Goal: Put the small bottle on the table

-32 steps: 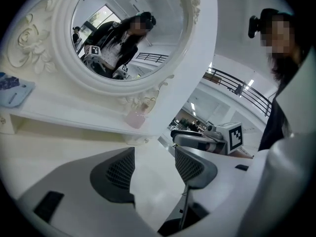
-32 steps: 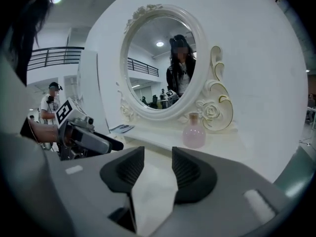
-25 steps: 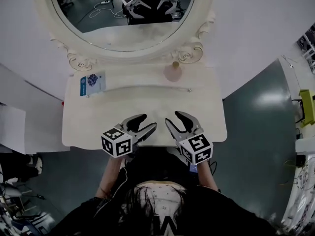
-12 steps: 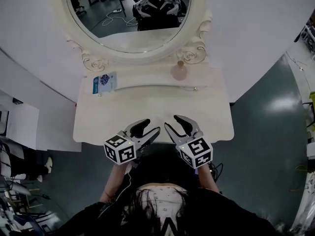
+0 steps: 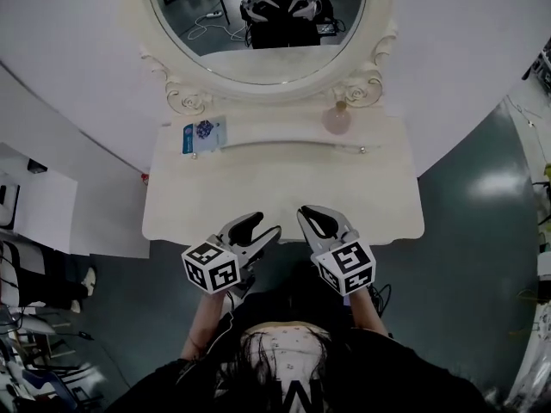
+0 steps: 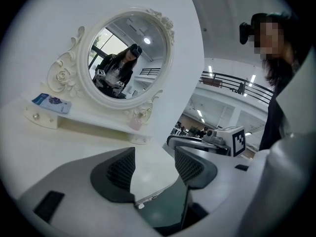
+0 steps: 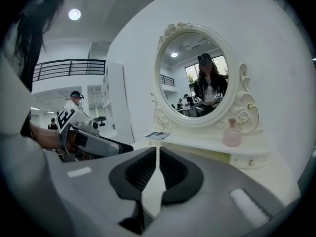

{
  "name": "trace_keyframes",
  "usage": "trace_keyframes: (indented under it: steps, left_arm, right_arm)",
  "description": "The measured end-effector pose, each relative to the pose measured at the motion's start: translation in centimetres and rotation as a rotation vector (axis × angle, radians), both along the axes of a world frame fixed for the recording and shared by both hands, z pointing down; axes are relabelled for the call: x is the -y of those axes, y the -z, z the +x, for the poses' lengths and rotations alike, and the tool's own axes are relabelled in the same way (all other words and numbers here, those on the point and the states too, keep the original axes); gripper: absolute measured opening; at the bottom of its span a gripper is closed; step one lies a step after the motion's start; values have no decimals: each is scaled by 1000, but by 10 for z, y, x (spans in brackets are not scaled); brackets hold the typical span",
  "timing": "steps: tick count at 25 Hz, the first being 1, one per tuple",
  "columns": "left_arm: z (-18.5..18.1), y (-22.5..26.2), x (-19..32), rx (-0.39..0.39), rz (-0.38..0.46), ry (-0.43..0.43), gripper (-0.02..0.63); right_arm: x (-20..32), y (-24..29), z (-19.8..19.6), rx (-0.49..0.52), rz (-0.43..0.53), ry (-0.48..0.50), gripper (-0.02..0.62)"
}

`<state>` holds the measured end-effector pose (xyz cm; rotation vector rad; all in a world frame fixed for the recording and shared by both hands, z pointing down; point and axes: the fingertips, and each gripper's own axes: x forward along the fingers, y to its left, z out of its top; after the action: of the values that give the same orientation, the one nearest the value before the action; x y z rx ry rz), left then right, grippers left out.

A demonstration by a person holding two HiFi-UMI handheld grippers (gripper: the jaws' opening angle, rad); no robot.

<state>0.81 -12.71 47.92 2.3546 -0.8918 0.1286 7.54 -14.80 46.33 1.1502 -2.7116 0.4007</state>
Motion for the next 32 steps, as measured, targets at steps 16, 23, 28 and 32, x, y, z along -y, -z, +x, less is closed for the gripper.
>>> trace_keyframes:
  steps: [16,23,28,32]
  left_arm:
    - [-115,-1,-93,-31,17,-4,252]
    - [-130,-23,-141,-64,-31,-65,250]
    - [-119,-17,-161,-94,-20,-109,249]
    - [-109,-9,-177,-102,1,-120,229]
  right_arm:
    - [-90,7,-120,-32,-6,25,11]
    - [-145,-7,-137,-49,-51,-22,9]
    - [-170,-3,-132,-67,-50,-51,11]
    - [-181,1,-127,-71,-37,-45,11]
